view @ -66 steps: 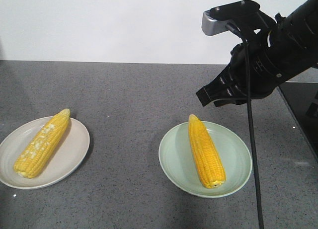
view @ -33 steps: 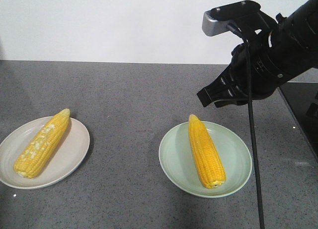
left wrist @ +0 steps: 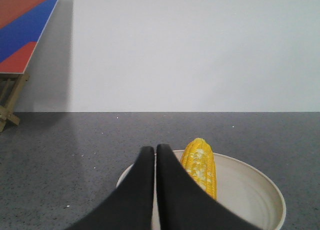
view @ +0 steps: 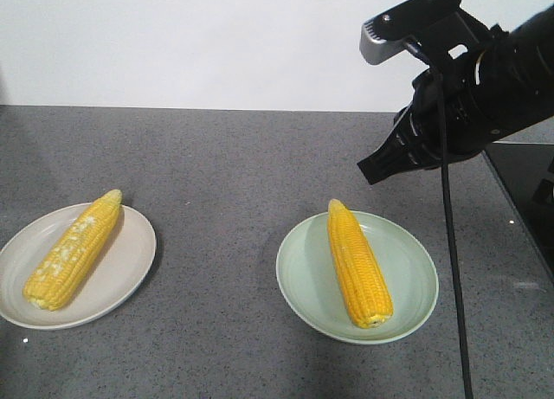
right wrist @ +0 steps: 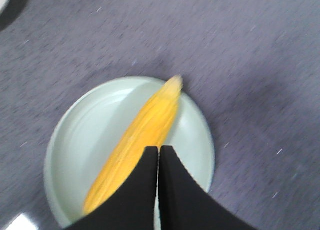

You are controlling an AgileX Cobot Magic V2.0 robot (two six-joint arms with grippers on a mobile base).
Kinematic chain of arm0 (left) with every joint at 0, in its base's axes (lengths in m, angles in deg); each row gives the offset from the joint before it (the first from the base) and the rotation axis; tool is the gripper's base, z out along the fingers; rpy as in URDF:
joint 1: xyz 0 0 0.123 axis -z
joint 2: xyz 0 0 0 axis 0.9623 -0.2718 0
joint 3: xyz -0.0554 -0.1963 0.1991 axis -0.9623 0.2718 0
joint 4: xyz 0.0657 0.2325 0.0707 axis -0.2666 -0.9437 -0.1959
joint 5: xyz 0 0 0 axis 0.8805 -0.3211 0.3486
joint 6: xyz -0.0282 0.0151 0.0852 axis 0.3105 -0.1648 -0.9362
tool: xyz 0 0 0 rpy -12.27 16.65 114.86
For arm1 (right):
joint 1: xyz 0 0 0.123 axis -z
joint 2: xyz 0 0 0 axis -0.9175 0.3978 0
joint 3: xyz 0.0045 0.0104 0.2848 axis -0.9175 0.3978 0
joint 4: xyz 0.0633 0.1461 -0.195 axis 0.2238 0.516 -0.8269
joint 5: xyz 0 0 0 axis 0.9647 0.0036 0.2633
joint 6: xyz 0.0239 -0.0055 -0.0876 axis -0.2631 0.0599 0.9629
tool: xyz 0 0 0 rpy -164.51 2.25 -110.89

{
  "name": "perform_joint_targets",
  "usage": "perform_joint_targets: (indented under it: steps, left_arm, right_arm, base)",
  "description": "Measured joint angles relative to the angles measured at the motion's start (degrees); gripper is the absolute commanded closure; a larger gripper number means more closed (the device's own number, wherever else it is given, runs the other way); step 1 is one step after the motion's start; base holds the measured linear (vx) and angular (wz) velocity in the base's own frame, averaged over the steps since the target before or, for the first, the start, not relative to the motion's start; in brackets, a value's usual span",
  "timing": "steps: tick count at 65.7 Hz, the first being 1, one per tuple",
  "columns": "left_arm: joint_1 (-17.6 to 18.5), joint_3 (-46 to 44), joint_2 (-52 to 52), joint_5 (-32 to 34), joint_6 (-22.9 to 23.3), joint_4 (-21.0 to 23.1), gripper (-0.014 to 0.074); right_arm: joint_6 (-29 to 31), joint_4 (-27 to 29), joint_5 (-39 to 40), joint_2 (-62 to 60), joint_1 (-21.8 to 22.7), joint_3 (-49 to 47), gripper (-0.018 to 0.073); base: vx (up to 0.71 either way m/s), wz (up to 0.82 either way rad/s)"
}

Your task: Distribute corn equally

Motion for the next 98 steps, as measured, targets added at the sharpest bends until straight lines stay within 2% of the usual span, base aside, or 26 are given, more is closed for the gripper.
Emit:
perform_joint_targets:
  steps: [7,13,21,27,36,46,52,76,87,98]
  left_arm:
    - [0.0,0.0,0.0,0.0,0.0,0.0,0.0604]
    - [0.0,0.0,0.0,0.0,0.06,0.0,0.0604]
    - [0.0,0.0,0.0,0.0,0.06,0.0,0.0604]
    - [0.0,0.0,0.0,0.0,0.06,0.0,0.0604]
    - [0.0,0.0,0.0,0.0,0.06,0.0,0.0604]
    - [0.0,0.0,0.0,0.0,0.06,0.0,0.0604]
    - [0.0,0.0,0.0,0.0,0.06,0.0,0.0604]
    - [0.0,0.0,0.0,0.0,0.06,0.0,0.0604]
    - [0.0,0.0,0.0,0.0,0.06,0.0,0.0604]
    - [0.0,0.0,0.0,0.0,0.06,0.0,0.0604]
  right_arm:
    - [1.14,-0.47,10.87,-1.45,2.2,5.23,0.0564]
    - [1.25,0.94,16.94,-4.08,5.06,9.23,0.0563]
    - [1.3,4.57,18.59,-11.36,9.85,13.94,0.0563]
    - [1.3,7.96,20.76,-19.13,15.15,20.33,0.0563]
    - [1.3,9.85,29.14,-33.8,22.11,37.41,0.0563]
    - [1.3,12.77,39.98,-53.99,27.01,57.42,0.0561]
    - [1.3,13.85,42.27,-62.54,28.91,65.26,0.056]
    - [1.67,14.59,44.97,-78.94,29.53,80.13,0.056]
    - [1.69,14.59,48.1,-81.36,26.13,84.2,0.056]
    - [1.86,15.19,51.64,-81.36,24.75,84.84,0.056]
  base:
    - [0.0,0.0]
    - [0.0,0.0]
    - [0.0,0.0]
    - [0.0,0.0]
    - [0.0,0.0]
    - [0.0,0.0]
    - [0.0,0.0]
    - [0.0,0.0]
    - [0.0,0.0]
    - [0.0,0.0]
